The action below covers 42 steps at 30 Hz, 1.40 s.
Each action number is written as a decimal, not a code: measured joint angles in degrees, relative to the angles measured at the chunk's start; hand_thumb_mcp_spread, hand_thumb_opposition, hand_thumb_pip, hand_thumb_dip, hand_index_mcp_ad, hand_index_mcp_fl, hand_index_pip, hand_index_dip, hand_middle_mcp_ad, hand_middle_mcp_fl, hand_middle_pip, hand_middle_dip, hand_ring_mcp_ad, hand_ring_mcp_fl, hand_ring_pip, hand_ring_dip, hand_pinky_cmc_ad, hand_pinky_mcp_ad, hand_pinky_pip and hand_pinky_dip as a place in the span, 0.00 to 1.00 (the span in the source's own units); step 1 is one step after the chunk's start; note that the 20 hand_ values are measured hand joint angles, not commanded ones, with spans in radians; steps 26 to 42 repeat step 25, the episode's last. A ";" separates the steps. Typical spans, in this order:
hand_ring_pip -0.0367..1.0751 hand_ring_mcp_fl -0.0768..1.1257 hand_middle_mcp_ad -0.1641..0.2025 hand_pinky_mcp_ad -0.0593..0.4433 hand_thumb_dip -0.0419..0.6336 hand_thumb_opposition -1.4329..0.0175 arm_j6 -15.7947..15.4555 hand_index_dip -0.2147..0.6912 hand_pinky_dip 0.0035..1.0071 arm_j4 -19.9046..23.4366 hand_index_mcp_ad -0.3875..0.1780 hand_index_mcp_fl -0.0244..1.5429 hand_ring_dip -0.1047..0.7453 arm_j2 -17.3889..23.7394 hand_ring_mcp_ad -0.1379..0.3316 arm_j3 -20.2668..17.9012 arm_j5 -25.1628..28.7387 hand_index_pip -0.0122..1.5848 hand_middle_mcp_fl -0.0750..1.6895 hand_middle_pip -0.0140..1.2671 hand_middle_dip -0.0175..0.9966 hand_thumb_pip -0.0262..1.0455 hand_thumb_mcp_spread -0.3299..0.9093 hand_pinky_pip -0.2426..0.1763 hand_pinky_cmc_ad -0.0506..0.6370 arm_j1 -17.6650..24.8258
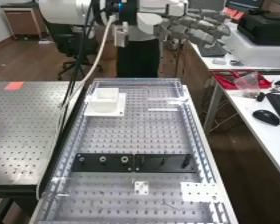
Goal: Grab the chopstick and place it in the clear container
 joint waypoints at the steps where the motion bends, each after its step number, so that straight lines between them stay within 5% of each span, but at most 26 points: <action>1: 0.12 0.09 0.67 0.60 0.00 0.46 0.10 0.33 0.18 -0.04 0.66 0.03 0.14 0.06 0.76 0.04 0.39 0.04 0.08 0.12 0.14 0.63 0.23 0.36 0.58 0.03; 18: 0.12 0.09 0.70 0.61 0.01 0.46 0.79 0.33 0.18 -6.48 0.68 0.03 0.14 3.14 0.80 -0.96 -0.52 0.04 0.08 0.12 0.14 0.63 0.23 0.36 0.58 1.60; 42: 0.12 0.09 0.67 0.61 0.00 0.46 0.49 0.34 0.18 -6.72 0.67 0.03 0.14 4.34 0.80 -2.42 -3.33 0.04 0.08 0.12 0.14 0.63 0.23 0.36 0.58 1.42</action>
